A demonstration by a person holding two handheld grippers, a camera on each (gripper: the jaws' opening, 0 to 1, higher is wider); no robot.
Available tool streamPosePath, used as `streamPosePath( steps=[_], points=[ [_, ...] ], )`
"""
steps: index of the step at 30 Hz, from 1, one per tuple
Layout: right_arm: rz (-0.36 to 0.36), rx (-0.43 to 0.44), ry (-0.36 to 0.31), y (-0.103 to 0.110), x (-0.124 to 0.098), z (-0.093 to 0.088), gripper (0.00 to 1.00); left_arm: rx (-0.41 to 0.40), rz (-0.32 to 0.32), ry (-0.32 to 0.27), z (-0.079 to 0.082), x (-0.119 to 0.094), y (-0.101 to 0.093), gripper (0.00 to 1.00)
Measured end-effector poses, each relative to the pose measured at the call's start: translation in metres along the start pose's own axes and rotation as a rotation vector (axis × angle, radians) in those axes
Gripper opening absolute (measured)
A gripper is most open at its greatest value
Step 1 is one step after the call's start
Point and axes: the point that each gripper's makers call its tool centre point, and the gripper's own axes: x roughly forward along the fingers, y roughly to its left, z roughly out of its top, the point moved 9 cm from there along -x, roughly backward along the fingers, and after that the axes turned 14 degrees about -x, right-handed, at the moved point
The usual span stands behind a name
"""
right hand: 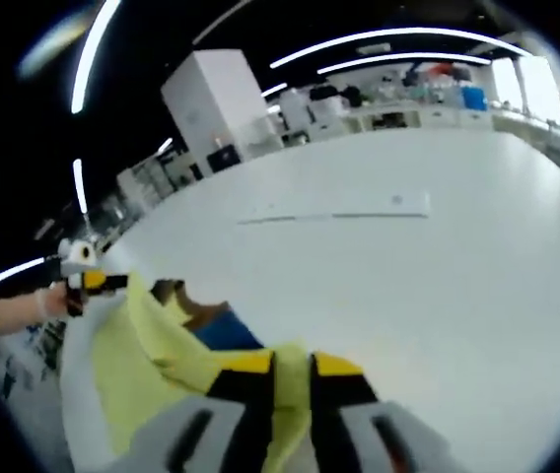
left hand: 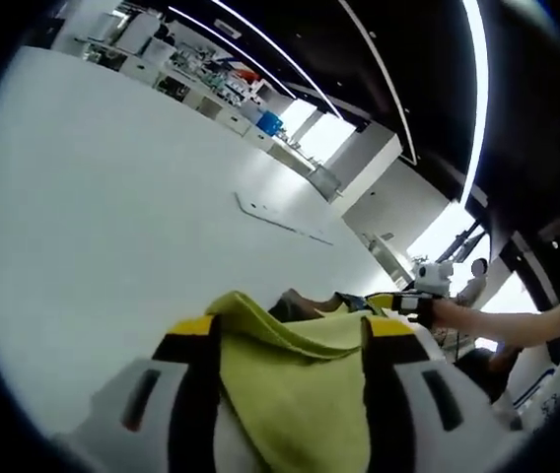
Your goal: Fold the garment on the visible template until the final outline fits inside the template.
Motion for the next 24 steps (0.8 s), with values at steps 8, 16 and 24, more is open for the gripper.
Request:
streamPosePath(
  steps=[8, 16, 24],
  points=[
    [0.015, -0.011, -0.006, 0.0017, -0.0073, -0.0018, 0.0, -0.018, 0.013, -0.006, 0.0031, 0.0037, 0.0053, 0.51],
    [0.042, -0.067, 0.021, -0.0001, -0.0021, -0.0016, 0.13, -0.021, 0.015, -0.005, 0.0059, 0.0052, 0.0102, 0.51],
    [0.057, -0.024, 0.033, -0.0007, -0.0032, -0.0015, 0.0, -0.021, 0.013, -0.005, 0.0029, 0.0054, 0.0063, 0.5]
  ],
)
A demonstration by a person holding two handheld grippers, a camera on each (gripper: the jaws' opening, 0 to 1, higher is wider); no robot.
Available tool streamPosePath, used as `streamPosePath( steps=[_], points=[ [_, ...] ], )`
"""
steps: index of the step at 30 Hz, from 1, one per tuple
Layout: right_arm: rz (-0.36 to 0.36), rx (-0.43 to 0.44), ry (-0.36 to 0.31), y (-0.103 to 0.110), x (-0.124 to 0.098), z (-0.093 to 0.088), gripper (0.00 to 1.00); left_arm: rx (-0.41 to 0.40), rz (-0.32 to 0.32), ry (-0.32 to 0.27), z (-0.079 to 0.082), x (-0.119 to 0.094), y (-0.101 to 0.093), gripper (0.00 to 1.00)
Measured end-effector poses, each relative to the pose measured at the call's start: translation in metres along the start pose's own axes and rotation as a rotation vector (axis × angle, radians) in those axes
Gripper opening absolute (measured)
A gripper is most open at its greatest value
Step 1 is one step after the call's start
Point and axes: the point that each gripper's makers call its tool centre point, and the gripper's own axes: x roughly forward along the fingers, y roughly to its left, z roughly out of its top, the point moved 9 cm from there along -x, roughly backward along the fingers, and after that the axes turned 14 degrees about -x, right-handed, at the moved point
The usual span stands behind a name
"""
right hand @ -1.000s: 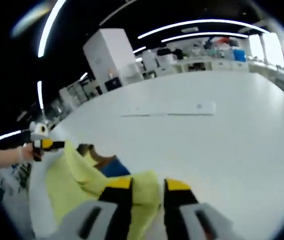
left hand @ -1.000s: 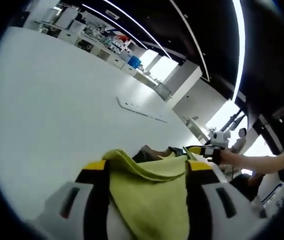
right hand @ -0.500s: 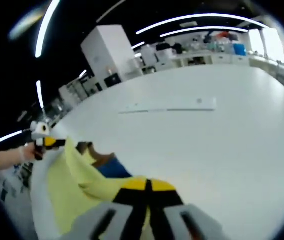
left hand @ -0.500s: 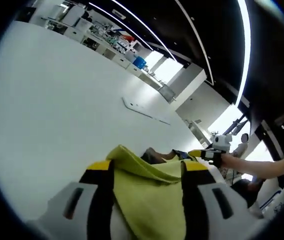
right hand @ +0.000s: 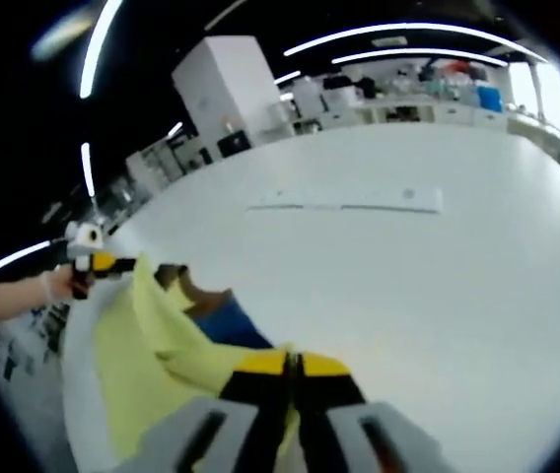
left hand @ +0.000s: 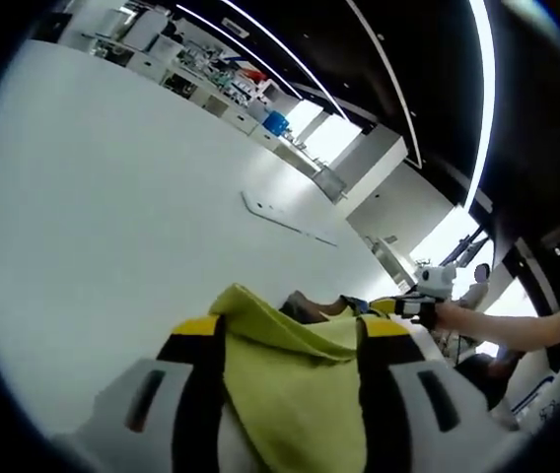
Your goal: Fold the garment on the visible template until the final outline fits inside the template.
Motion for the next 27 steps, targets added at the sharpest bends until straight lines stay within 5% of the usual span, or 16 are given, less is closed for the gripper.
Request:
streamPosePath(
  steps=[17, 27],
  points=[
    [-0.14, 0.1, -0.094, -0.016, -0.022, 0.0, 0.0, -0.026, 0.026, -0.038, -0.004, 0.006, -0.004, 0.54],
    [-0.144, 0.1, -0.102, -0.014, -0.018, -0.002, 0.0, -0.017, 0.035, -0.037, 0.003, 0.004, 0.002, 0.56]
  ],
)
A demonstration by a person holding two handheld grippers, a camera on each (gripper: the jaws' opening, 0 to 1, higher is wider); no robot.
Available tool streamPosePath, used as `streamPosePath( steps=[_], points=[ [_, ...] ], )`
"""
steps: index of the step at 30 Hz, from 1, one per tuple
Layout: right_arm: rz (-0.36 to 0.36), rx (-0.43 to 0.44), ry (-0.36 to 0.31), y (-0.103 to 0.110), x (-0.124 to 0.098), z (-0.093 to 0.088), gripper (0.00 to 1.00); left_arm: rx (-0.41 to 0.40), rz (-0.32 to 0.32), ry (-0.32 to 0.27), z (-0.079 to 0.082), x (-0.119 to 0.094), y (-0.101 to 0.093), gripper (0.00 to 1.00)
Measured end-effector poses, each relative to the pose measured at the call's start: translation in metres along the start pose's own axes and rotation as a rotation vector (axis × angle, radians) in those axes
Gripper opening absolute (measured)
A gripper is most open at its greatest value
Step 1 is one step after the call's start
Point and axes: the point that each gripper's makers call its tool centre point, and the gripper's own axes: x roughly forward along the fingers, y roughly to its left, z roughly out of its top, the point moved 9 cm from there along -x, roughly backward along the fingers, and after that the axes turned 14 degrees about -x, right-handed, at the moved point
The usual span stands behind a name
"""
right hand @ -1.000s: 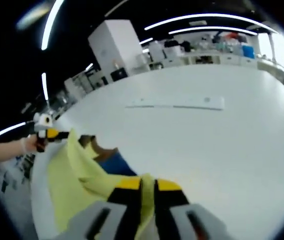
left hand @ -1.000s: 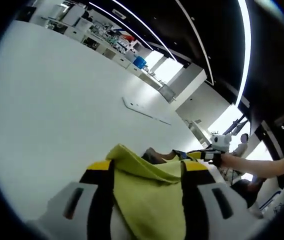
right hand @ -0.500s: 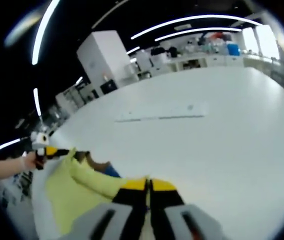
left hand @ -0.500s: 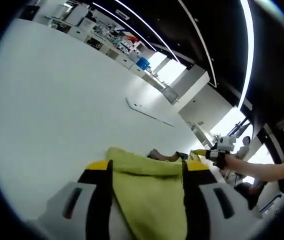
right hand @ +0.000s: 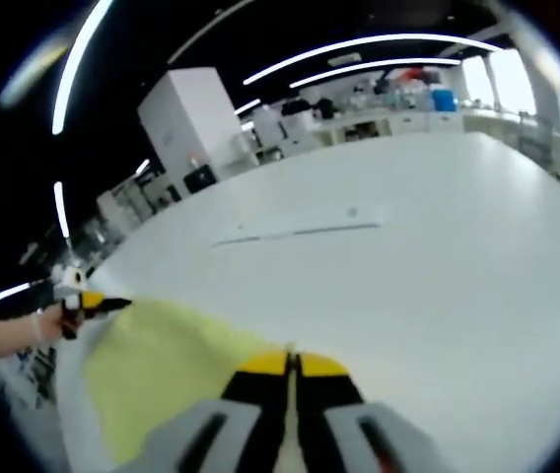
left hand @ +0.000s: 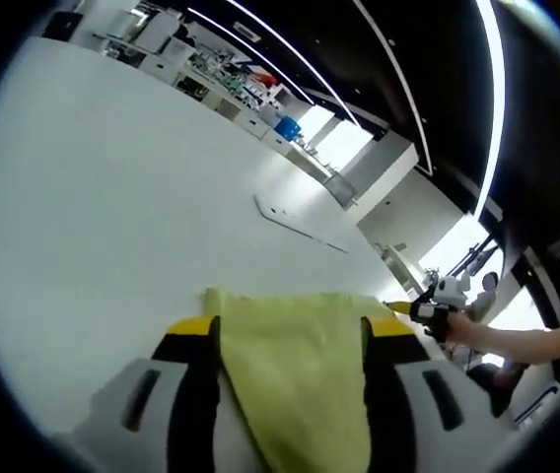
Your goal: Fold the garment on the visible template until the final outline fits inside the template.
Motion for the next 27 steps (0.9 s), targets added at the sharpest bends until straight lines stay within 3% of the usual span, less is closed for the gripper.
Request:
streamPosePath(
  steps=[5, 13, 18, 23, 27],
  points=[
    [-0.008, -0.048, -0.004, -0.002, -0.002, 0.0, 0.0, 0.035, -0.006, 0.007, 0.002, -0.001, -0.001, 0.6],
    [0.014, -0.082, -0.043, -0.002, -0.014, -0.001, 0.34, 0.174, -0.006, 0.031, 0.003, -0.008, -0.005, 0.67],
    [0.046, -0.136, -0.078, 0.011, -0.026, 0.002, 0.58, 0.284, -0.018, 0.069, -0.004, -0.017, -0.017, 0.73],
    [0.086, -0.18, -0.071, 0.024, -0.037, 0.0, 0.69, 0.428, -0.04, 0.109, -0.01, -0.027, -0.03, 0.76],
    [0.12, -0.207, -0.062, 0.036, -0.044, -0.004, 0.79, 0.464, -0.043, 0.148, -0.012, -0.035, -0.037, 0.82]
  ],
)
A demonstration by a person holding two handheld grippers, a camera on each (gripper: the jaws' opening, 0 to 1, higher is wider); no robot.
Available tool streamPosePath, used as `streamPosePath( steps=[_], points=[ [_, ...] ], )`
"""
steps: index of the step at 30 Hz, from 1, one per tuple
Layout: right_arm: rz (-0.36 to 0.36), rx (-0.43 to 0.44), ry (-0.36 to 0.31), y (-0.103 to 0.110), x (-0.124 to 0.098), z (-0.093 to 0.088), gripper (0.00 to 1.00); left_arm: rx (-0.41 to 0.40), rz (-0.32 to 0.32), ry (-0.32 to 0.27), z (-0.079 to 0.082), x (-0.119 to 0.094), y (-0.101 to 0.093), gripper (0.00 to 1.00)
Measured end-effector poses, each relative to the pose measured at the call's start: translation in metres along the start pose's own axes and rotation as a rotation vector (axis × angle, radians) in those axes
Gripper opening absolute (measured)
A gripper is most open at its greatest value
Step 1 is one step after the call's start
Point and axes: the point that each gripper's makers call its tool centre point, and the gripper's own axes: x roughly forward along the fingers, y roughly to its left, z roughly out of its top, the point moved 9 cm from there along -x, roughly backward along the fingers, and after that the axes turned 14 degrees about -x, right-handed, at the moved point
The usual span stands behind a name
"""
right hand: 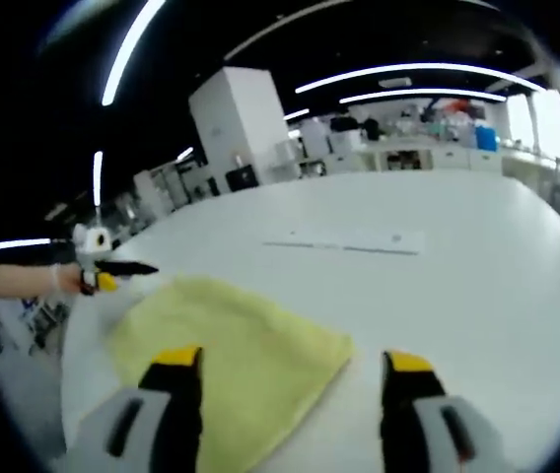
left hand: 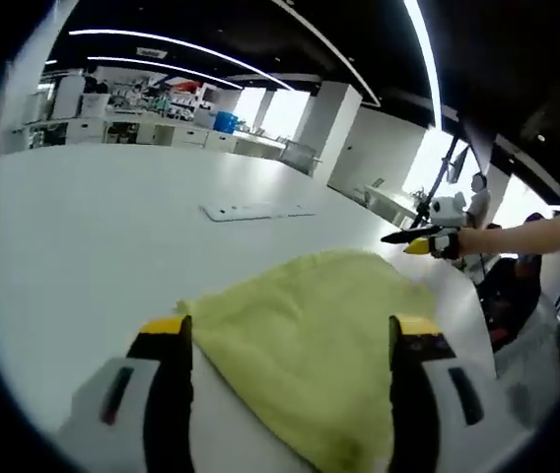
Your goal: Fold the garment on the visible template until the final outline fits inside the template.
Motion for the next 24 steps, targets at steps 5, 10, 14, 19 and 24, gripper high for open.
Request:
streamPosePath(
  steps=[5, 10, 14, 19, 24],
  points=[
    [0.03, -0.041, 0.028, 0.014, -0.006, -0.003, 0.9, 0.056, -0.006, 0.025, -0.003, -0.008, -0.01, 0.89],
    [0.047, -0.055, 0.029, 0.024, -0.013, -0.006, 0.98, 0.107, -0.029, 0.054, -0.006, -0.014, -0.019, 0.96],
    [0.061, -0.056, 0.031, 0.03, -0.021, -0.007, 0.99, 0.133, -0.032, 0.073, -0.008, -0.021, -0.02, 0.99],
    [0.049, -0.05, 0.028, 0.041, -0.034, -0.015, 0.99, 0.135, -0.043, 0.088, -0.018, -0.032, -0.031, 0.99],
    [0.042, -0.036, 0.026, 0.046, -0.044, -0.027, 0.99, 0.132, -0.042, 0.097, -0.027, -0.039, -0.035, 0.99]
  ],
)
